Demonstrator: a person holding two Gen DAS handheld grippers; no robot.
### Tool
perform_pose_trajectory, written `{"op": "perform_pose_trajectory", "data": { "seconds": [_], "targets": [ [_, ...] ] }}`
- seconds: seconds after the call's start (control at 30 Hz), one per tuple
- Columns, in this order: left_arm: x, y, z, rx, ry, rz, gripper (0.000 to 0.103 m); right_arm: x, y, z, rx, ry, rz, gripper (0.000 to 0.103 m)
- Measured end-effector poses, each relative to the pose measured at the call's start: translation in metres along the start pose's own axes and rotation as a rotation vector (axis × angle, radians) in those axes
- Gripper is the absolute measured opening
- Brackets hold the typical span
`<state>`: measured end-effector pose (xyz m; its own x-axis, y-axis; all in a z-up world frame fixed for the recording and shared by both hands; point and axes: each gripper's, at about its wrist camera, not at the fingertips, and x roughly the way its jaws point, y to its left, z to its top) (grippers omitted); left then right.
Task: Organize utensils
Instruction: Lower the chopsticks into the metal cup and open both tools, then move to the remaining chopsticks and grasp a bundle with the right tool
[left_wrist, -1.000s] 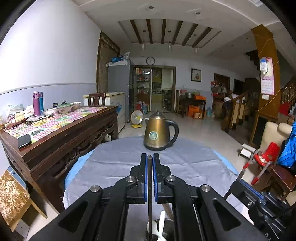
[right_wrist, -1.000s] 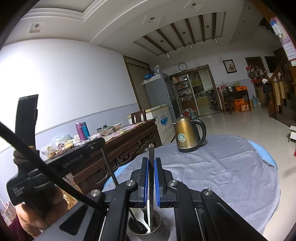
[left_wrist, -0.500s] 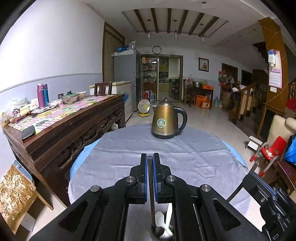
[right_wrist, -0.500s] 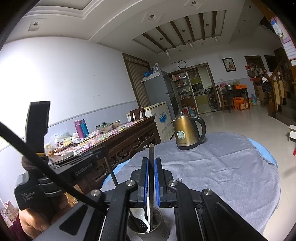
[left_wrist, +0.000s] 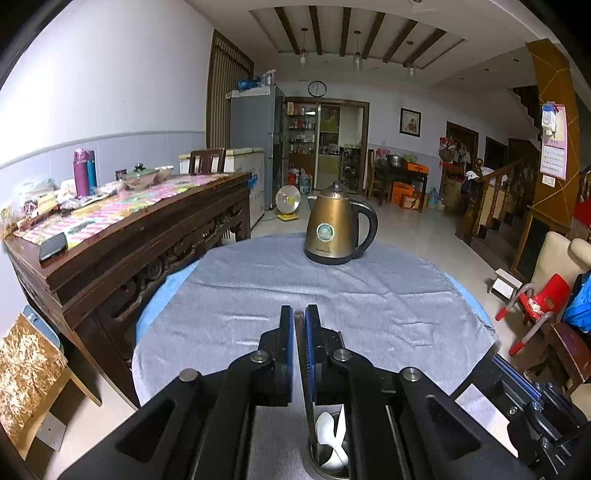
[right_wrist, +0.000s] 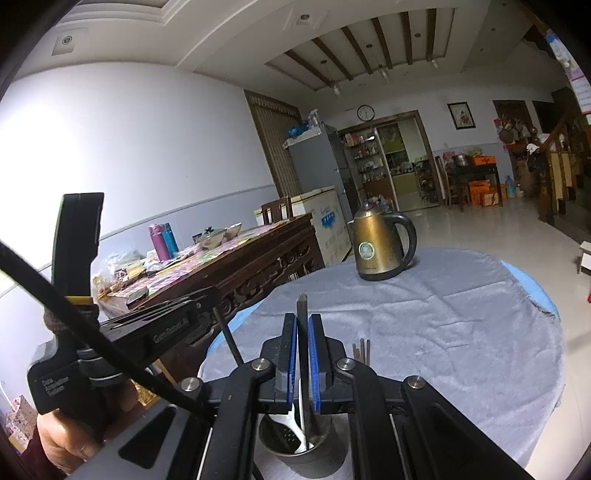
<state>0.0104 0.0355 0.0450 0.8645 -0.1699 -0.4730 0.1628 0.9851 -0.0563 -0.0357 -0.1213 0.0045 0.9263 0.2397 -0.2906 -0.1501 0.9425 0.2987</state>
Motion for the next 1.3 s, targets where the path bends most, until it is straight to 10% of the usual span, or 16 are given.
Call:
{"op": "perform_pose_trajectory", "data": {
  "seconds": [0.17,0.47,1.3],
  "targets": [
    [-0.003,0.015,0.000,-0.038,0.007,-0.006,0.044,-0.003,-0.004,0.000,0.029,-0.005,0.013,0.017],
    [-0.014,0.035,0.007,-0.087,-0.022,0.028,0.058,-0.020,-0.034,0.010,0.129,-0.065,-0.040,0.026],
    [0.033,0.100,-0.011,-0.209,0.068,0.127,0.063,0.004,-0.076,-0.007,0.296,0.068,-0.052,0.026]
  ]
}}
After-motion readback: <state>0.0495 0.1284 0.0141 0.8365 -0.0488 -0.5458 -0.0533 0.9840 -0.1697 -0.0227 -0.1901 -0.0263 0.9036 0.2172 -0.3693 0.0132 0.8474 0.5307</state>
